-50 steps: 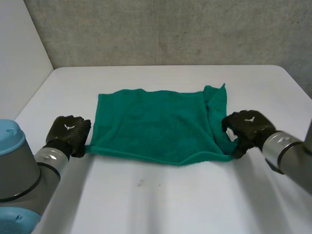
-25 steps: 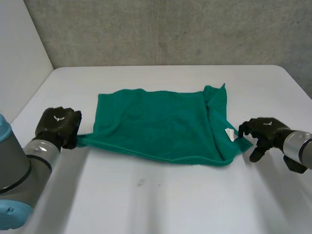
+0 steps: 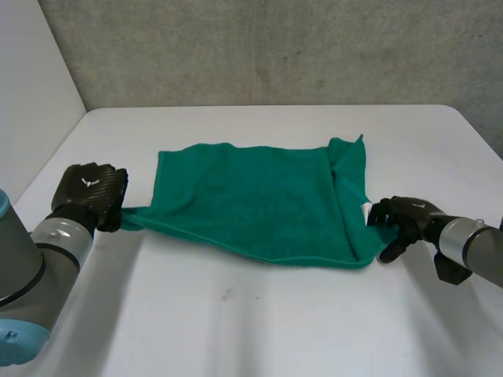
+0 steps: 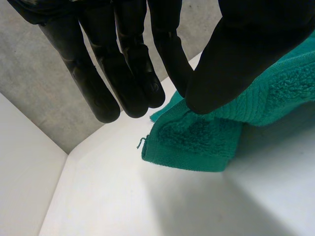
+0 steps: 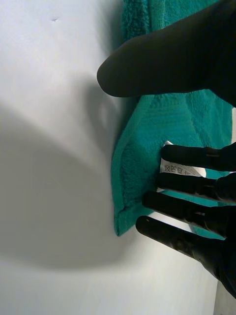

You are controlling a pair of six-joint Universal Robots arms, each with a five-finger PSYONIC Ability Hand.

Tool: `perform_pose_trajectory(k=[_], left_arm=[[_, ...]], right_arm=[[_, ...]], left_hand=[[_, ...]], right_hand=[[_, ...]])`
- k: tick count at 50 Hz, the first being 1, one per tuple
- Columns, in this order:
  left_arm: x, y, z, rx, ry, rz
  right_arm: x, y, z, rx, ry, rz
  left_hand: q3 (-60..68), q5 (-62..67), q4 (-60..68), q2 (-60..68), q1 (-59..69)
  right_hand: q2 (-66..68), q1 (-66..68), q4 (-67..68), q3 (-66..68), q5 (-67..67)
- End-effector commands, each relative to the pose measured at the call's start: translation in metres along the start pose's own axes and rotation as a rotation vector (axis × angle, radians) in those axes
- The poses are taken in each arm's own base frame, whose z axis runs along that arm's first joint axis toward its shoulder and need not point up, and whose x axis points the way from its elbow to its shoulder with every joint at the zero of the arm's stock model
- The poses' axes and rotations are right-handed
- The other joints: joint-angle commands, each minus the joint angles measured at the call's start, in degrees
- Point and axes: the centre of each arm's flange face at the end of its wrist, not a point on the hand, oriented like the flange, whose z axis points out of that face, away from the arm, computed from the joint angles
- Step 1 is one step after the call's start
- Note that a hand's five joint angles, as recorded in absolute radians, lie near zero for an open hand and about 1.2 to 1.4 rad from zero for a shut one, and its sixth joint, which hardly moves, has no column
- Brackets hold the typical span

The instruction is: Fold the towel.

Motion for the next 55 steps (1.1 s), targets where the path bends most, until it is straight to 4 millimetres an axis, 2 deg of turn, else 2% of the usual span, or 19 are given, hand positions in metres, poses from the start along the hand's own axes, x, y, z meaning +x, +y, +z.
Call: perform_pose_trajectory(k=[1, 4, 6, 9, 16, 20, 21, 24, 25, 28, 29, 30, 33, 36, 39, 43, 52, 54, 55], left_arm=[[-0.001, -0.002, -0.001, 0.004, -0.006, -0.003], [-0.001, -0.001, -0.001, 0.003, -0.006, -0.003], [-0.001, -0.001, -0.001, 0.002, -0.005, -0.003], [-0.001, -0.001, -0.001, 0.002, -0.005, -0.003], [-0.005, -0.007, -0.004, 0.007, -0.015, -0.004], [-0.020, -0.022, -0.012, 0.034, -0.053, -0.007], [-0.028, -0.030, -0.016, 0.050, -0.074, -0.007], [-0.039, -0.044, -0.026, 0.080, -0.104, -0.007], [-0.044, -0.056, -0.035, 0.111, -0.121, -0.006], [-0.051, -0.072, -0.047, 0.156, -0.142, -0.004], [-0.052, -0.076, -0.051, 0.169, -0.147, -0.004], [-0.056, -0.085, -0.059, 0.195, -0.159, -0.003], [-0.058, -0.094, -0.069, 0.213, -0.163, -0.001], [-0.055, -0.089, -0.072, 0.178, -0.144, 0.000], [-0.052, -0.083, -0.072, 0.151, -0.129, -0.002], [-0.045, -0.062, -0.061, 0.069, -0.095, -0.005], [-0.020, 0.001, -0.017, -0.185, 0.022, -0.009], [-0.017, 0.005, -0.013, -0.199, 0.033, -0.008], [-0.013, 0.011, -0.005, -0.223, 0.048, -0.010]], right_arm=[[-0.010, 0.002, 0.011, -0.005, -0.025, -0.016], [-0.012, 0.002, 0.014, -0.001, -0.030, -0.020], [-0.011, -0.001, 0.018, 0.022, -0.031, -0.008], [-0.008, -0.009, 0.022, 0.063, -0.022, 0.018], [0.002, -0.029, 0.019, 0.128, 0.015, 0.030], [0.001, -0.084, -0.018, 0.282, 0.070, -0.057], [0.000, -0.104, -0.036, 0.342, 0.090, -0.095], [-0.006, -0.123, -0.061, 0.385, 0.112, -0.169], [-0.011, -0.132, -0.078, 0.389, 0.126, -0.228], [-0.019, -0.145, -0.111, 0.393, 0.172, -0.350], [-0.022, -0.148, -0.132, 0.378, 0.215, -0.437], [-0.024, -0.149, -0.141, 0.366, 0.232, -0.481], [-0.034, -0.145, -0.167, 0.307, 0.279, -0.628], [-0.039, -0.140, -0.179, 0.253, 0.308, -0.689], [-0.039, -0.135, -0.179, 0.220, 0.317, -0.686], [-0.044, -0.123, -0.169, 0.174, 0.283, -0.680], [-0.034, -0.061, -0.090, -0.133, 0.126, -0.662], [-0.029, -0.057, -0.079, -0.163, 0.125, -0.665], [-0.027, -0.055, -0.074, -0.178, 0.125, -0.663]], left_hand=[[11.8, 14.6, 11.7, 11.5, 15.0], [11.8, 14.6, 11.7, 11.5, 15.0], [11.8, 14.6, 11.7, 11.5, 15.0], [11.8, 14.6, 11.7, 11.5, 15.0], [11.8, 14.6, 11.7, 11.5, 15.0], [11.8, 14.6, 11.7, 11.5, 15.0], [11.8, 14.6, 11.7, 11.5, 15.0], [11.8, 14.6, 11.7, 11.5, 15.0], [11.8, 14.6, 11.7, 11.5, 15.0], [11.8, 14.6, 11.7, 11.5, 15.0], [11.8, 14.6, 11.7, 11.5, 15.0], [11.8, 14.6, 11.7, 11.5, 15.0], [11.8, 14.6, 11.7, 11.5, 15.0], [11.8, 14.6, 11.7, 11.5, 15.0], [11.8, 14.6, 11.7, 11.5, 15.0], [11.8, 14.6, 11.7, 11.5, 15.0], [11.8, 14.6, 11.7, 11.5, 15.0], [11.8, 14.6, 11.7, 11.5, 15.0], [11.8, 14.6, 11.7, 11.5, 15.0]], right_hand=[[5.7, 9.8, 6.5, 6.4, 6.3], [9.6, 13.6, 10.4, 10.3, 10.2], [28.4, 32.4, 29.1, 29.0, 28.9], [48.5, 52.6, 49.3, 49.2, 49.1], [48.6, 52.6, 49.4, 49.3, 49.2], [48.6, 52.6, 49.4, 49.3, 49.2], [48.6, 52.6, 49.4, 49.3, 49.2], [48.6, 52.6, 49.4, 49.3, 49.2], [48.6, 52.6, 49.4, 49.3, 49.2], [48.6, 52.6, 49.4, 49.3, 49.2], [48.6, 52.6, 49.4, 49.3, 49.2], [48.6, 52.6, 49.4, 49.3, 49.2], [48.6, 52.6, 49.4, 49.3, 49.2], [48.6, 52.6, 49.4, 49.3, 49.2], [48.6, 52.6, 49.4, 49.3, 49.2], [48.6, 52.6, 49.4, 49.3, 49.2], [48.6, 52.6, 49.4, 49.3, 49.2], [48.6, 52.6, 49.4, 49.3, 49.2], [48.6, 52.6, 49.4, 49.3, 49.2]])
